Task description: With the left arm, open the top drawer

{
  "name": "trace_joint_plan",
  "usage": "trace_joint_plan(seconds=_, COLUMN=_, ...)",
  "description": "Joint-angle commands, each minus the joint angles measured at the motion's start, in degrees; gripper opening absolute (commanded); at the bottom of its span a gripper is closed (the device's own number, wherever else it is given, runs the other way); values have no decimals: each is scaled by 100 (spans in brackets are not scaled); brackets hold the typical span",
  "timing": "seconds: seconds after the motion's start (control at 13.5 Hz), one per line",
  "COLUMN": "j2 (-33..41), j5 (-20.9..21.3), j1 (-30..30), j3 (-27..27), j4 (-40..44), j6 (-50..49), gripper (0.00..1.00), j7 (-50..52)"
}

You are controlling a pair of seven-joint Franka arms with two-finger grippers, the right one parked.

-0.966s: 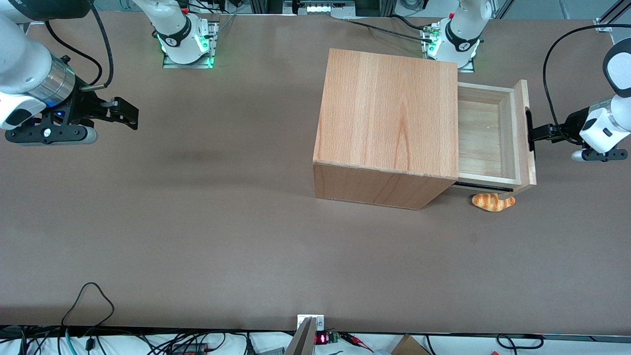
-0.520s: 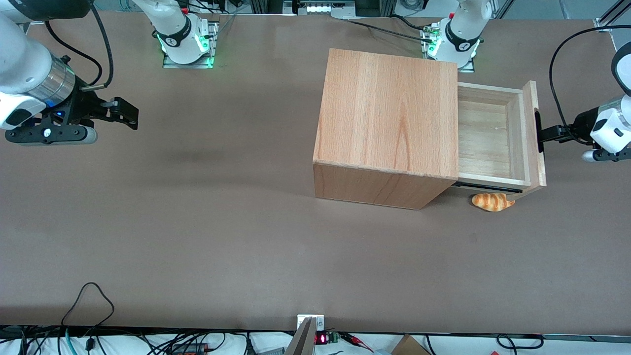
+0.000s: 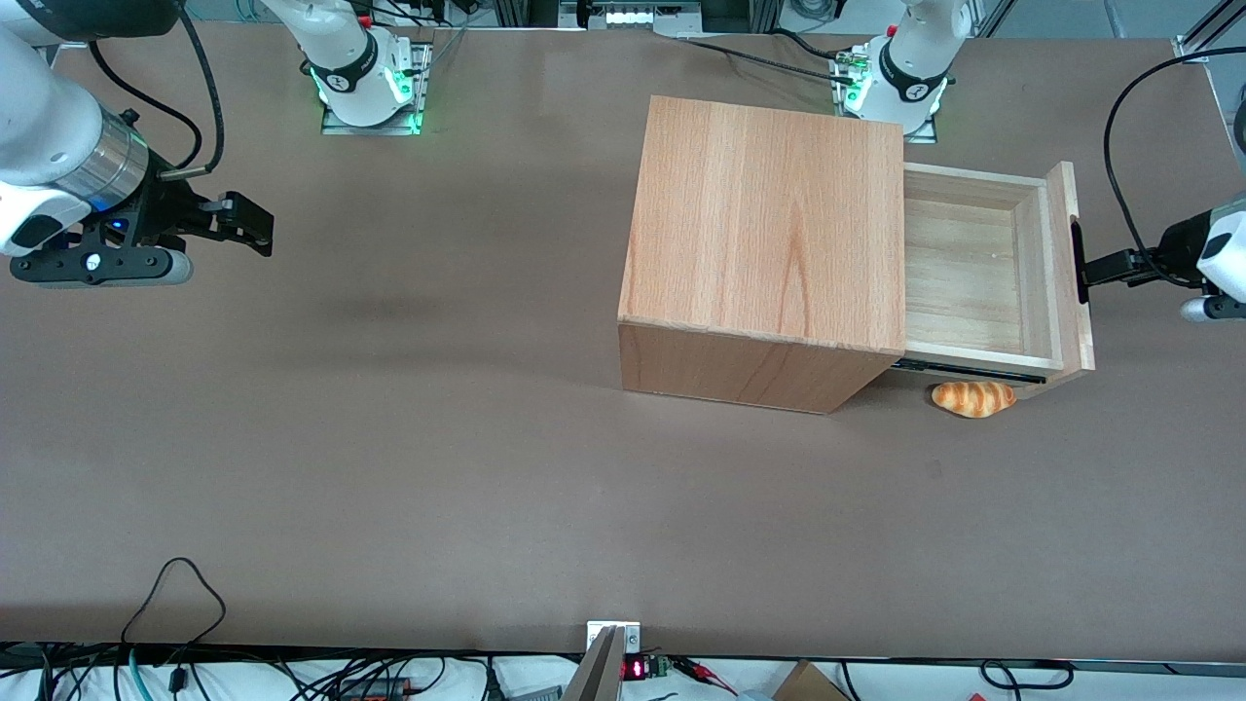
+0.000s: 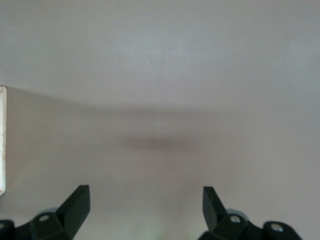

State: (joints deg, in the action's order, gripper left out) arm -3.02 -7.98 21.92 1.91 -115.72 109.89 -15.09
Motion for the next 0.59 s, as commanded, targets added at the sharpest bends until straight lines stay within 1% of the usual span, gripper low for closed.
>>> trace_joint_plan(seconds=0.0, j2=-93, j5=139, j1=58, j3=11, j4=496, j6=-362, gripper=100, j7=32)
trace_joint_plan(seconds=0.15, j2=-102, j5=139, j1=58, j3=-7, j4=891, j6=-774, gripper=100, j7=400)
trace_joint_plan(seconds=0.52, j2=-111, j5=156, j1=32, j3=55, j4=1989, j6=-1513, gripper=100, j7=358)
